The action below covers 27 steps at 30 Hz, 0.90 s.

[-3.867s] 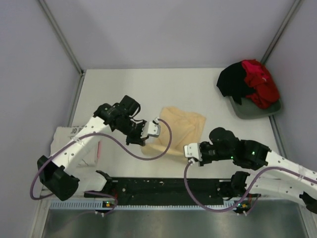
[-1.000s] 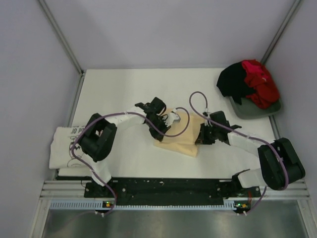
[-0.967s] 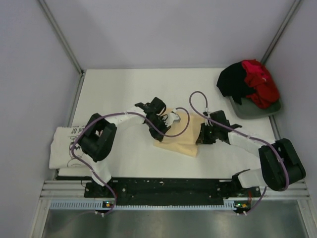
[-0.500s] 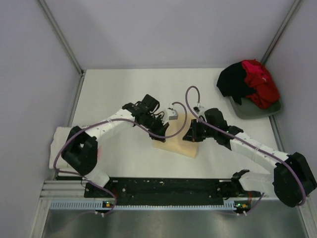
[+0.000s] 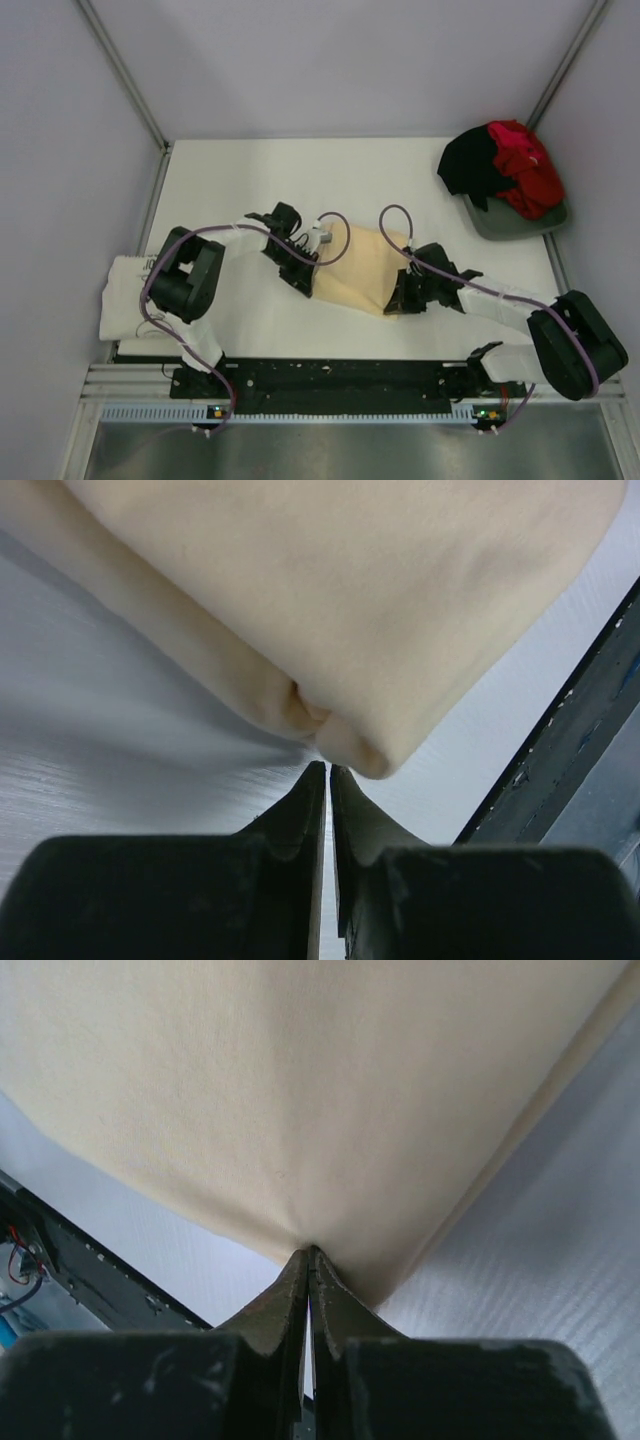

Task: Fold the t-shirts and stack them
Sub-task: Smooth out wrinkles on the folded tshirt

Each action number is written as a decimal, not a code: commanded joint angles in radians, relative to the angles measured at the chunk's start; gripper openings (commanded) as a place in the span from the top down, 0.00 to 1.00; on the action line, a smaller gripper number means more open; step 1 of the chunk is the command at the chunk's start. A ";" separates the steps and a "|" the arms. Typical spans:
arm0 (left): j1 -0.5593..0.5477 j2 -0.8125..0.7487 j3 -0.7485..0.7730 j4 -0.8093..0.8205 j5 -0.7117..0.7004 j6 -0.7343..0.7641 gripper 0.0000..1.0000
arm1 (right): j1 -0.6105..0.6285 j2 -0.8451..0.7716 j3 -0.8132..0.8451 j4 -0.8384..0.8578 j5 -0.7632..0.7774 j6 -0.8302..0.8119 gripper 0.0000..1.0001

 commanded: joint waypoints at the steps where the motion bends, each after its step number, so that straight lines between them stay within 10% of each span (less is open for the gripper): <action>1: -0.005 -0.032 0.015 -0.026 -0.022 0.053 0.91 | -0.015 -0.055 0.024 -0.147 0.072 -0.038 1.00; 14: -0.005 -0.164 0.011 0.024 0.084 -0.112 0.58 | -0.231 -0.086 0.334 -0.249 0.072 -0.271 0.57; 21: -0.006 -0.130 -0.073 0.091 0.055 -0.175 0.54 | -0.198 0.288 0.745 -0.192 -0.148 -0.815 0.54; 27: 0.009 -0.127 -0.127 0.177 0.052 -0.221 0.54 | -0.138 0.729 1.283 -0.346 -0.348 -0.933 0.35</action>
